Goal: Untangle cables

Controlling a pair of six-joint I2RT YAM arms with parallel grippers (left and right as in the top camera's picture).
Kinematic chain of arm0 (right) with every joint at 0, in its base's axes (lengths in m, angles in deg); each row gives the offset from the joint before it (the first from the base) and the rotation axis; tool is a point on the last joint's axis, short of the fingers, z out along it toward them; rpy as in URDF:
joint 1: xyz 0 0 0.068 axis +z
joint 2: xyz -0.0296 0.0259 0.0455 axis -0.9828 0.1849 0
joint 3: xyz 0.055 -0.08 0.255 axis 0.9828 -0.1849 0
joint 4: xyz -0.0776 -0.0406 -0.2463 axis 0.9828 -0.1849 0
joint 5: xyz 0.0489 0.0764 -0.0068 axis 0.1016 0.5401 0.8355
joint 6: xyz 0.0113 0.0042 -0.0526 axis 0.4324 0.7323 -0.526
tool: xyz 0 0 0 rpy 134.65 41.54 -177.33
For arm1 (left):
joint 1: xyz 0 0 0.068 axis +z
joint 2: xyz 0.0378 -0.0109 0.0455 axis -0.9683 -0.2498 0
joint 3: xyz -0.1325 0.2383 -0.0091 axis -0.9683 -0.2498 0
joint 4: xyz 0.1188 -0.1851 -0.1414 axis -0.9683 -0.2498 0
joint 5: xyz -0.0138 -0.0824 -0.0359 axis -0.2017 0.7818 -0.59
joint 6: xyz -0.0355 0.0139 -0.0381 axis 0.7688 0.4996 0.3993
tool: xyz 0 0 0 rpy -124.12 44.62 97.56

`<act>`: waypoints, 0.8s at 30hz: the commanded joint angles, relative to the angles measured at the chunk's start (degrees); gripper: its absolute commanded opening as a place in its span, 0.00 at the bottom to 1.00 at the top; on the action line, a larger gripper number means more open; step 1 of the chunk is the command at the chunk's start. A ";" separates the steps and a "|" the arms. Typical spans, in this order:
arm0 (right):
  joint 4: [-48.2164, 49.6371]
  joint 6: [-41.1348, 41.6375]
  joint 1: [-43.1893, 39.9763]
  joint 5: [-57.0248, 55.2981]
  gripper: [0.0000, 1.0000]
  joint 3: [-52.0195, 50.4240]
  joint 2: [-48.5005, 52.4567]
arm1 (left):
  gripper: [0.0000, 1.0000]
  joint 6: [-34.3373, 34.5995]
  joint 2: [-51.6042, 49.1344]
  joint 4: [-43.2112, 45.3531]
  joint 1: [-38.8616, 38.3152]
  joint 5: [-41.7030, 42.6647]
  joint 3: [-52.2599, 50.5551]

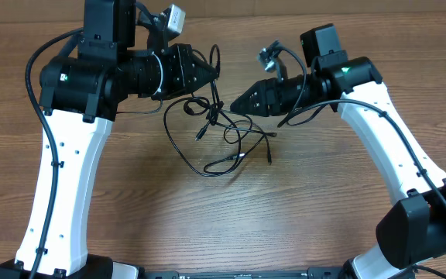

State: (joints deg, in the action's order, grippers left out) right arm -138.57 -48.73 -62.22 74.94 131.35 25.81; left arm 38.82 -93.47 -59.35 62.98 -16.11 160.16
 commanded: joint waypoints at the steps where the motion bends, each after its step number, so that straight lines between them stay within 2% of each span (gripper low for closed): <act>1: 0.68 -2.64 1.44 1.55 0.52 -0.24 -0.37 | 0.04 1.01 1.22 0.68 0.02 6.73 0.50; 8: 1.46 -3.17 1.53 1.53 0.51 -0.24 -0.37 | 0.04 2.05 1.22 0.87 0.02 10.49 0.50; 13: -0.20 -15.10 1.53 1.55 0.51 -0.26 -0.37 | 0.04 4.72 1.22 1.33 0.02 11.50 0.50; 18: 0.13 -17.44 1.53 1.57 0.50 -0.24 -0.37 | 0.04 7.54 1.22 2.67 0.22 11.50 0.50; 24: 0.42 -17.42 1.53 1.62 0.36 -0.24 -0.37 | 0.04 10.62 1.22 4.72 0.22 11.78 0.50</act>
State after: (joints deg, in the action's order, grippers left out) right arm -138.35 -64.53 -60.82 75.57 131.35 25.81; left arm 46.36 -93.47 -55.61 63.00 -6.67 160.16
